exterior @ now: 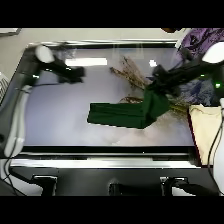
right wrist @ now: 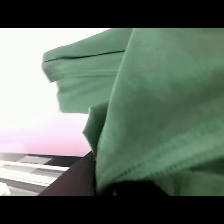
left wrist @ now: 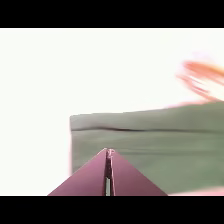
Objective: Fold the clothes and pants, and hang the long-sleeved shirts on hangers.
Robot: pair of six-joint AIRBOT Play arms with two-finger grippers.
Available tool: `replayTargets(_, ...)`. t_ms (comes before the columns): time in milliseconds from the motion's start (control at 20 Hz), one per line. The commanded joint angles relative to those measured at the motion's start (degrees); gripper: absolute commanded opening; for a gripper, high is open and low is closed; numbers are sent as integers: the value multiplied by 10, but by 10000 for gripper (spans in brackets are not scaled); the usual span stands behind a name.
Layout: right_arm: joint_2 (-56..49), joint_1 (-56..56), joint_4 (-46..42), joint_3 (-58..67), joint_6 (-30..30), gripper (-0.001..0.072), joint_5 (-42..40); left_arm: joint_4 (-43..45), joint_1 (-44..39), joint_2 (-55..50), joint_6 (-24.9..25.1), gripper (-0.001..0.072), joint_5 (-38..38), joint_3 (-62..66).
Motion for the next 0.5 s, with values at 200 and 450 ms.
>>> replayTargets(200,-63,164,0,0,84,23,-122,77,160,96,26,17,-90,0)
replayTargets(450,-132,220,6,0,104,23,-180,77,195,98,26,17,-97,-7)
